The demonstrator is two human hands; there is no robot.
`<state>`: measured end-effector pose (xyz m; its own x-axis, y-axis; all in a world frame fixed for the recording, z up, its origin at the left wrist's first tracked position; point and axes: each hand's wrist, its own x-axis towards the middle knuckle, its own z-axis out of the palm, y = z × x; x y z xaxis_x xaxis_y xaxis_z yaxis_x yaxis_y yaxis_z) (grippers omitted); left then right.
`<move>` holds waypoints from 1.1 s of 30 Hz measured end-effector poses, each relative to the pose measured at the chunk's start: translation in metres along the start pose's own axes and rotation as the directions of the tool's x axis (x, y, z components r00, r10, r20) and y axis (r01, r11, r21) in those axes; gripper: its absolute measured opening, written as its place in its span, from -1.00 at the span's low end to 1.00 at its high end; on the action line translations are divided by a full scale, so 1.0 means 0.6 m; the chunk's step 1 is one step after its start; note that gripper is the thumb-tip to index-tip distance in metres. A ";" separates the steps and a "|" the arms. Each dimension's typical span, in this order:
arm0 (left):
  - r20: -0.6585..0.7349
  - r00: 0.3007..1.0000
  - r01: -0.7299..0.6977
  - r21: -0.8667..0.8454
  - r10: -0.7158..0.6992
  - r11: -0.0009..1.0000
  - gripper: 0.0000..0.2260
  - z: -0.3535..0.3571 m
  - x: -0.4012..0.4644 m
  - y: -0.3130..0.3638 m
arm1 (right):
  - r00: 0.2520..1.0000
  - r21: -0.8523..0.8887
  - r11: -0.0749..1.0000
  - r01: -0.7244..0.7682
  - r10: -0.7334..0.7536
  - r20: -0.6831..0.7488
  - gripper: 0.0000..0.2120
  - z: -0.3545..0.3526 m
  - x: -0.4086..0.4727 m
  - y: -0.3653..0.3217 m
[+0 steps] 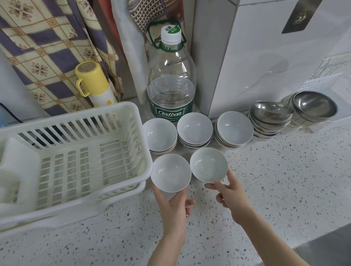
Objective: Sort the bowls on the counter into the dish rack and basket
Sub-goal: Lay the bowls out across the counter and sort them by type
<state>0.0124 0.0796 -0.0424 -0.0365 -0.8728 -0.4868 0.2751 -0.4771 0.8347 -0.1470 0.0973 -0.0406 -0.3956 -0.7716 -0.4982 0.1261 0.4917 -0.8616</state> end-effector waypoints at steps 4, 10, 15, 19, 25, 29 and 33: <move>-0.041 0.999 0.017 0.004 -0.017 1.000 -0.25 -0.002 0.000 -0.004 | 1.000 -0.006 1.000 0.006 -0.006 -0.027 -0.42 0.010 -0.006 0.002; -0.063 0.998 0.021 0.046 -0.018 0.999 -0.26 -0.007 -0.001 -0.005 | 0.999 -0.003 1.000 0.005 -0.005 -0.031 -0.42 0.012 -0.011 -0.002; -0.062 0.997 0.059 0.080 -0.054 0.995 -0.26 -0.012 -0.006 -0.001 | 0.999 -0.002 1.000 0.000 0.000 -0.037 -0.42 0.014 -0.019 -0.012; -0.061 0.994 0.100 0.123 -0.093 0.987 -0.29 -0.016 -0.010 0.005 | 0.999 -0.014 0.999 -0.035 0.035 -0.012 -0.42 0.007 -0.023 -0.022; -0.088 0.986 0.153 0.122 -0.143 0.981 -0.28 -0.016 -0.016 0.009 | 0.993 -0.073 0.991 -0.116 0.117 0.004 -0.30 -0.026 -0.016 -0.023; -0.145 0.982 0.142 0.151 -0.120 0.978 -0.28 -0.017 -0.016 0.014 | 0.990 -0.098 0.985 -0.142 0.142 -0.008 -0.28 -0.054 -0.017 -0.020; -0.182 0.981 0.106 0.244 -0.061 0.964 -0.32 -0.025 -0.025 0.015 | 0.994 -0.115 0.987 -0.109 0.106 -0.025 -0.48 -0.080 -0.015 -0.023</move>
<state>0.0298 0.0901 -0.0314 0.1222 -0.8083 -0.5759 0.0269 -0.5773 0.8161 -0.1890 0.1165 -0.0195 -0.4024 -0.7046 -0.5845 0.0627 0.6158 -0.7854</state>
